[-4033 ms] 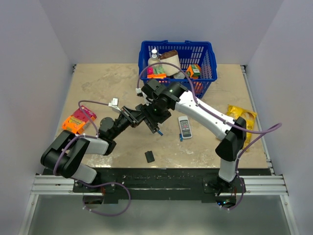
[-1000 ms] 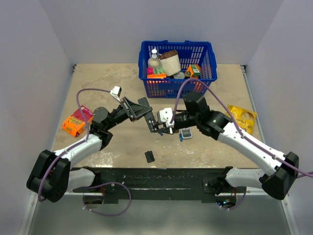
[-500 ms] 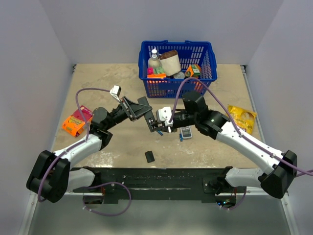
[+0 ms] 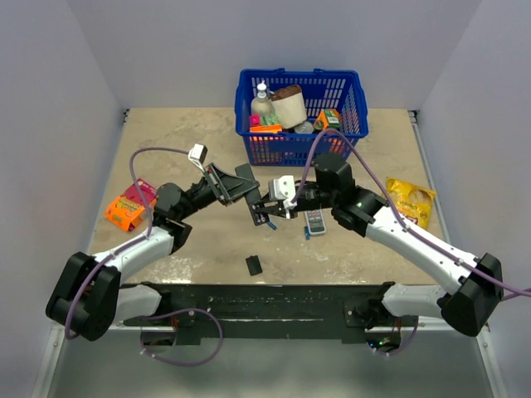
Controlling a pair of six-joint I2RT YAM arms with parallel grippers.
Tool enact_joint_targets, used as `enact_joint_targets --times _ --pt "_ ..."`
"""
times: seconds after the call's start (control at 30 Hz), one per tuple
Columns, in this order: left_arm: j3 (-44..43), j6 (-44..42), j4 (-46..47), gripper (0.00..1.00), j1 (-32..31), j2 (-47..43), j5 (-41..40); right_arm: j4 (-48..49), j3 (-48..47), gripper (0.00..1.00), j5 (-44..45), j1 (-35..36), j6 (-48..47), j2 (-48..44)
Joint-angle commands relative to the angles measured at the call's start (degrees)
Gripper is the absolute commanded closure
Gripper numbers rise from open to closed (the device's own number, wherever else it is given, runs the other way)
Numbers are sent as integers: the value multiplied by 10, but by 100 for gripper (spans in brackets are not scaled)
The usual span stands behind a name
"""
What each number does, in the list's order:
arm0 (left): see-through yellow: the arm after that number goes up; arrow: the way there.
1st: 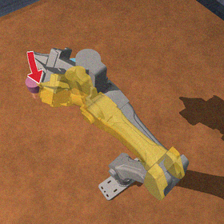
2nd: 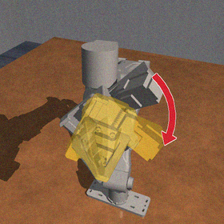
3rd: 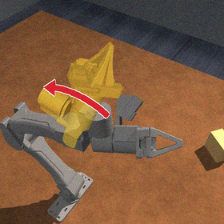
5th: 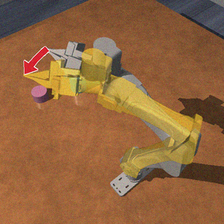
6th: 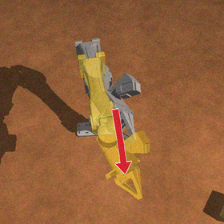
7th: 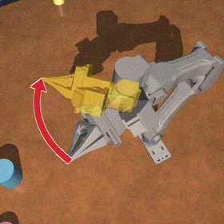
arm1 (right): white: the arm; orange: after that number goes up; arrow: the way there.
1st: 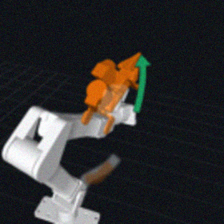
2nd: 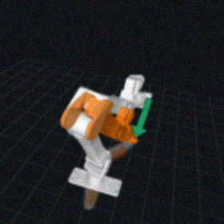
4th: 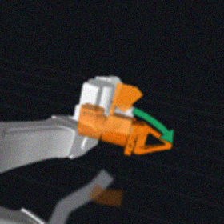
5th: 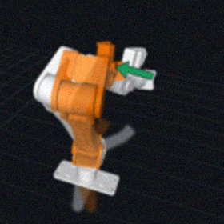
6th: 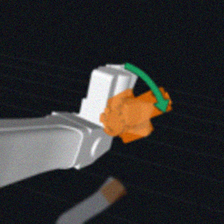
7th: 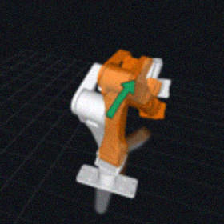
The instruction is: Load the batteries into the remote control
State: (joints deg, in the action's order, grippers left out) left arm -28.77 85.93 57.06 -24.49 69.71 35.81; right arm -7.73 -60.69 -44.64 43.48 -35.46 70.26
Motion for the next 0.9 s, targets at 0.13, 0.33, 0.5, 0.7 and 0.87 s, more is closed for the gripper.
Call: enact_joint_targets --times 0.13,0.33,0.5,0.7,0.87 --pt "-10 74 124 100 -13 -17 35 14 23 78 19 -16 30 32" --pt "-8 3 41 100 -12 -10 22 -24 -44 78 3 -15 49 27" --pt "-19 -77 -58 100 -10 -4 0 -38 -87 72 -5 -15 74 0" --pt "-37 -84 -79 100 -5 11 0 -61 -57 66 8 -16 58 -35" --pt "-47 -81 -89 100 -5 10 7 -92 -9 62 20 -16 21 -57"
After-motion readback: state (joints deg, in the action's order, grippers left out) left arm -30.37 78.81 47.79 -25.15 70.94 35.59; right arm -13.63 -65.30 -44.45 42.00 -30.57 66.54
